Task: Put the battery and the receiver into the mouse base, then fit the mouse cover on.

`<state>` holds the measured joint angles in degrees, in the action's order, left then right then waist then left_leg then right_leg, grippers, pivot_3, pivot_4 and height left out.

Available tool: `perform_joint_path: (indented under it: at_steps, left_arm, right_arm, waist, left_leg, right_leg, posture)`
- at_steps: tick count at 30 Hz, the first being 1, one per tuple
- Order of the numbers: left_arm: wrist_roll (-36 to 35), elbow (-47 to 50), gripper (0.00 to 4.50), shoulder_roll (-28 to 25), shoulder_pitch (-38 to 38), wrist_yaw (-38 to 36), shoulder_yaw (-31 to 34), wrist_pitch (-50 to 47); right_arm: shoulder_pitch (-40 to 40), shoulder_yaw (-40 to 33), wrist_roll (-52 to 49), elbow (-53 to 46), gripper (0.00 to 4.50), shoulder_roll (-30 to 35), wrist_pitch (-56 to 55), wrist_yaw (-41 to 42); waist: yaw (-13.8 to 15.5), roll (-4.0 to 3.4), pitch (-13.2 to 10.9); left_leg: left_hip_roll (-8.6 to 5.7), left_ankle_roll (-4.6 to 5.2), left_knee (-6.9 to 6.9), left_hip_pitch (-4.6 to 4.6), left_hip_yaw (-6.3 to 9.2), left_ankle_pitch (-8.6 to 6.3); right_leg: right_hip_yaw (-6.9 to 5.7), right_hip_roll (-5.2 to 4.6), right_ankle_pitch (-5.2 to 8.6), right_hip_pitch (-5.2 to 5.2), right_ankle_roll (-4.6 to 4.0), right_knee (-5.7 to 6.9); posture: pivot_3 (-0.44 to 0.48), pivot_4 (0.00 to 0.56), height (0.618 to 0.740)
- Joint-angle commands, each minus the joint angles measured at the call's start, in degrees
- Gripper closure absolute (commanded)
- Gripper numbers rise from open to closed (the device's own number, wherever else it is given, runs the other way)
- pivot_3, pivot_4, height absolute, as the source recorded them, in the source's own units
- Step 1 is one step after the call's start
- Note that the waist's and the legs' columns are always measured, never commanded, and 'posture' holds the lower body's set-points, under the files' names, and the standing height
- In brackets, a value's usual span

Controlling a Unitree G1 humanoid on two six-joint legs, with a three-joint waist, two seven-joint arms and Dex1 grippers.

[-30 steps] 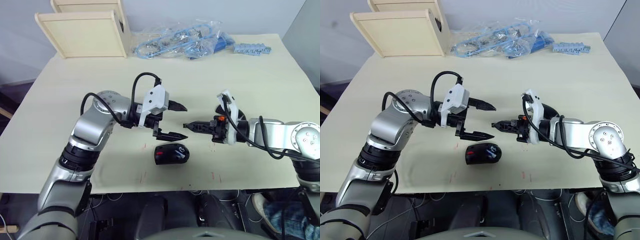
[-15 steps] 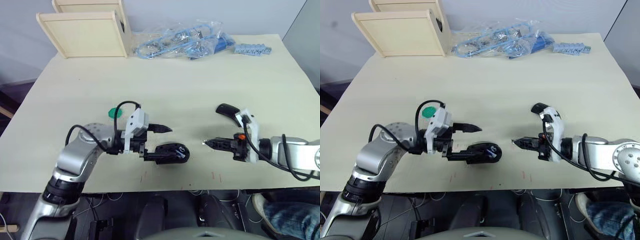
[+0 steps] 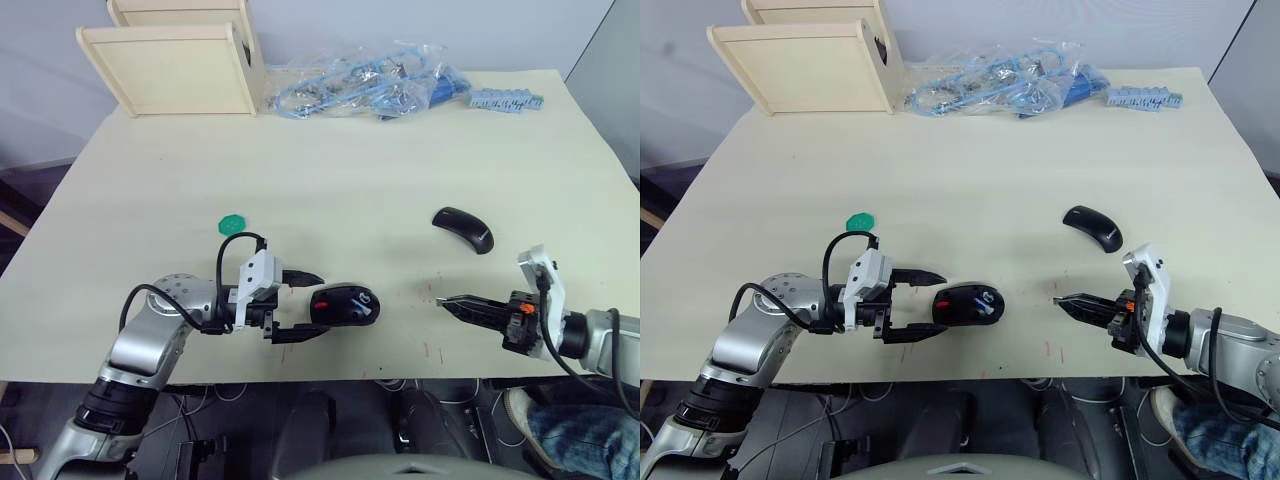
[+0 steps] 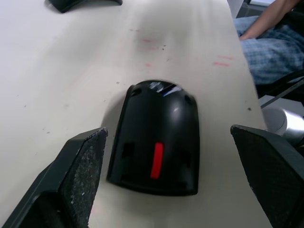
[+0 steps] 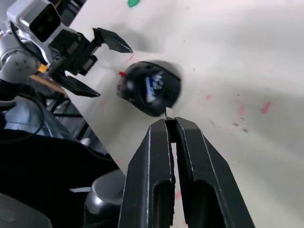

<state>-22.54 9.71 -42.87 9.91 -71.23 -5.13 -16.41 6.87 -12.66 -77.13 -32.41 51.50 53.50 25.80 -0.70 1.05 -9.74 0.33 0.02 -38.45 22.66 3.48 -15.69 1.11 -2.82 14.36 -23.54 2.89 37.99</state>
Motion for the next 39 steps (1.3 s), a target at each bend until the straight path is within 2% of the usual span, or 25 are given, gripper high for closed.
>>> perform_joint_path:
  at_steps: [1, 10, 39]
  left_arm:
    - [0.51, -0.31, 0.08, 0.38, 0.57, -0.51, -0.36, 2.20]
    - [3.87, -2.48, 0.08, 2.05, 1.15, 0.06, -2.58, 5.85]
    - [8.55, -4.78, 0.08, 4.49, 4.76, 1.38, -6.63, 7.20]
  right_arm:
    - [1.20, -2.43, 1.71, -0.84, 4.50, -0.20, -1.07, 2.53]
    - [2.88, -3.48, 3.87, -1.03, 4.50, -1.28, -0.71, 3.75]
    - [2.28, -3.04, 1.72, -2.43, 4.50, -2.19, 0.38, 0.78]
  waist:
    - [-0.01, 0.00, 0.00]
    - [0.00, 0.00, 0.00]
    - [0.03, 0.00, 0.01]
  left_leg:
    - [0.00, 0.00, 0.00, 0.00, -0.01, 0.00]
    - [0.00, 0.00, 0.00, 0.00, 0.00, 0.00]
    - [0.00, 0.00, -0.01, -0.01, -0.01, 0.00]
  right_leg:
    - [0.01, 0.00, 0.00, 0.00, 0.00, 0.00]
    - [0.01, 0.00, 0.00, 0.00, 0.00, 0.01]
    - [0.01, 0.00, 0.00, 0.01, 0.00, 0.03]
  posture:
    - [0.000, 0.150, 0.740]
    - [0.000, 0.150, 0.740]
    - [0.000, 0.150, 0.740]
